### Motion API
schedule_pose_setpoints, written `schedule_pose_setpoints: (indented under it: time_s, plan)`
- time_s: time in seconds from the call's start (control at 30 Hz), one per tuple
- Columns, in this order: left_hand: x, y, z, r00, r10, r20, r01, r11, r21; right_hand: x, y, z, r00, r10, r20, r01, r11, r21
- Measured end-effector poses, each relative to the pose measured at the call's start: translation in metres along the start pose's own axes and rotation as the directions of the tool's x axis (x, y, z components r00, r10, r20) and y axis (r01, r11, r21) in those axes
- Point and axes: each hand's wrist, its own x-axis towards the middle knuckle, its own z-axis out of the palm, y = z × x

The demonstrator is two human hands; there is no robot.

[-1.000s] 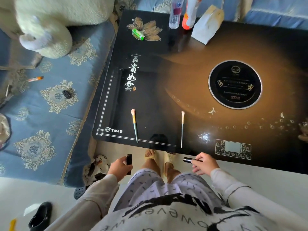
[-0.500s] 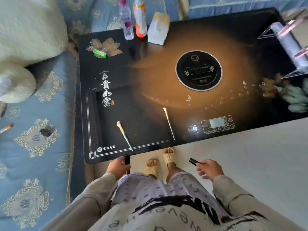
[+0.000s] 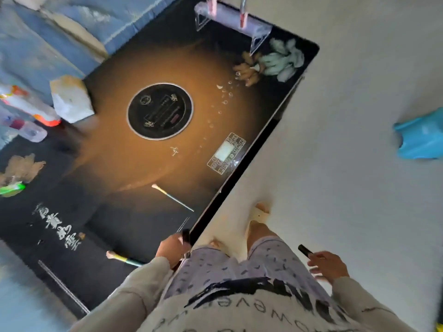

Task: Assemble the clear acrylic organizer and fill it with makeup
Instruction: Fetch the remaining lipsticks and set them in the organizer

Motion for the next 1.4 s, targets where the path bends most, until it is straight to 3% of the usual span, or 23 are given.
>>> schedule_pose_setpoints:
  time_s: [0.27,0.5,0.8,1.07,1.4]
  plan:
    - [0.028,0.142,0.004,0.988,0.148,0.05,-0.153,0.982,0.112,0.033,0.001,-0.057,0.993,0.107,-0.044,-0.097,0.979,0.177]
    - [0.043,0.239,0.024,0.986,0.127,0.109,-0.146,0.972,0.184,0.087,-0.072,-0.13,0.999,0.02,-0.04,-0.011,0.98,0.198]
    - [0.077,0.339,0.028,0.988,0.126,0.085,-0.142,0.965,0.22,0.131,-0.137,-0.209,0.994,-0.062,-0.092,0.082,0.967,0.24]
    - [0.132,0.445,0.008,0.982,0.154,0.113,-0.185,0.914,0.36,0.177,-0.182,-0.241,0.991,0.052,-0.12,-0.015,0.958,0.287]
    - [0.195,0.641,-0.043,0.953,0.268,0.138,-0.302,0.837,0.457,0.227,-0.263,-0.295,0.975,0.151,-0.161,-0.09,0.937,0.336]
